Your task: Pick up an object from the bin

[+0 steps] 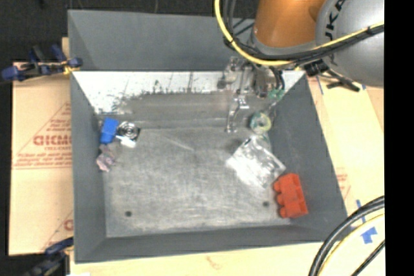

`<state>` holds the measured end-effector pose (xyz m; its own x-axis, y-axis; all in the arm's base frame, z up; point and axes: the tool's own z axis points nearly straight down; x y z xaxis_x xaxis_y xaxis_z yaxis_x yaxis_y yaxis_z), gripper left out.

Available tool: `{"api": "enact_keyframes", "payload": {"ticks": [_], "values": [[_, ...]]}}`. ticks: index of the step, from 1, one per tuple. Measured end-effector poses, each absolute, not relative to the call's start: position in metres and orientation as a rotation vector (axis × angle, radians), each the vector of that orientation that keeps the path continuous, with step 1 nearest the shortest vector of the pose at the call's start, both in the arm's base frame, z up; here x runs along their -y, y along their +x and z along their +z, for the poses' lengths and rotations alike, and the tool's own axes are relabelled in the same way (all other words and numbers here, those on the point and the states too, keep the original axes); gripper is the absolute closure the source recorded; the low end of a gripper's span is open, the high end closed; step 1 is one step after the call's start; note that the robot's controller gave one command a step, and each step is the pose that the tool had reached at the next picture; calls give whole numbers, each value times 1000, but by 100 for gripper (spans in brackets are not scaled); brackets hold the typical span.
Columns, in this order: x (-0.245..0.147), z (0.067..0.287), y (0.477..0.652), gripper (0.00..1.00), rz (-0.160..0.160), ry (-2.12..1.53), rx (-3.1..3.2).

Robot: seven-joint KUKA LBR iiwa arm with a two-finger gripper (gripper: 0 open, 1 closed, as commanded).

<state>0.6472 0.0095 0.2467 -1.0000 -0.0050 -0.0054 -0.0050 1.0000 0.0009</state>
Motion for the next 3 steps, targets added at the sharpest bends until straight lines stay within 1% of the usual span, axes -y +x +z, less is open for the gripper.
{"api": "enact_keyframes", "payload": {"ticks": [1, 2, 3], "values": [[33, 123, 653, 0, -4, -165, -3140], [112, 88, 592, 0, 9, -8, -3141], [114, 90, 592, 100, 10, 2, -3141]]}}
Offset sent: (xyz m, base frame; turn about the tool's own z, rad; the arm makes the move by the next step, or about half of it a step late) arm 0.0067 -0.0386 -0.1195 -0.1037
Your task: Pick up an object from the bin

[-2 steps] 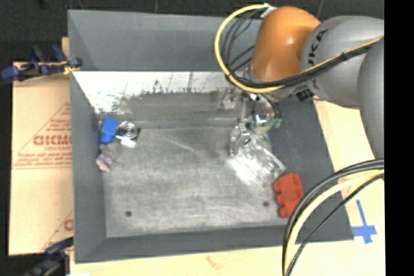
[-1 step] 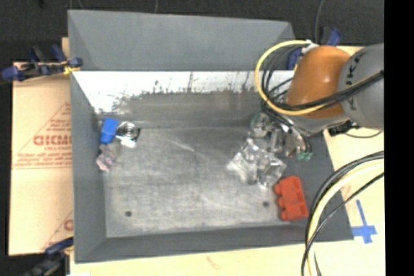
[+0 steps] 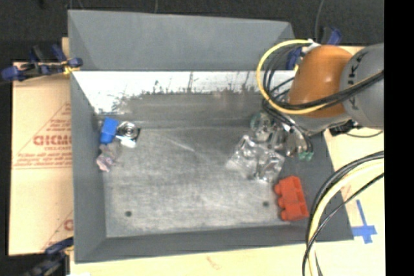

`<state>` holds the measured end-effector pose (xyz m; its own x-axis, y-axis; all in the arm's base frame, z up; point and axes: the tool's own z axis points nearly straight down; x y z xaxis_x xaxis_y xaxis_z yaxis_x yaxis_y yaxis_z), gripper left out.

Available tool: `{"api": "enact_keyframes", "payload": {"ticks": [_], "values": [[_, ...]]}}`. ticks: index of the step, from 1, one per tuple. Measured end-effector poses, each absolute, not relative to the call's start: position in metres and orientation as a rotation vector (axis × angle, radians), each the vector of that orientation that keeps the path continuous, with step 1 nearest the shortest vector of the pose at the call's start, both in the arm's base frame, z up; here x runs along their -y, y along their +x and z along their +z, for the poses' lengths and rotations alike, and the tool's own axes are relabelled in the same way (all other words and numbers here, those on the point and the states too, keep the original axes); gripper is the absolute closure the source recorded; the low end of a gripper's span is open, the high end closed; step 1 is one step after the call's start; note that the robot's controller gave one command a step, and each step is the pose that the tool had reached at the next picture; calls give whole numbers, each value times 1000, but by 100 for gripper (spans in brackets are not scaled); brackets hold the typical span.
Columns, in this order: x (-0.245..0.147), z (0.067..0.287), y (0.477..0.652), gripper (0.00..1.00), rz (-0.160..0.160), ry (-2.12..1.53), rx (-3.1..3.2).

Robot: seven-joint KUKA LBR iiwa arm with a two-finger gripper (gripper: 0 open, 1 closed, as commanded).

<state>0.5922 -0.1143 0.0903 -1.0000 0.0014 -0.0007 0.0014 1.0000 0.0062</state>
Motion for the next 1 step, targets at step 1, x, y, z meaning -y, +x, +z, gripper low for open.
{"api": "enact_keyframes", "payload": {"ticks": [1], "values": [[108, 237, 590, 100, 1, 14, -3131]]}}
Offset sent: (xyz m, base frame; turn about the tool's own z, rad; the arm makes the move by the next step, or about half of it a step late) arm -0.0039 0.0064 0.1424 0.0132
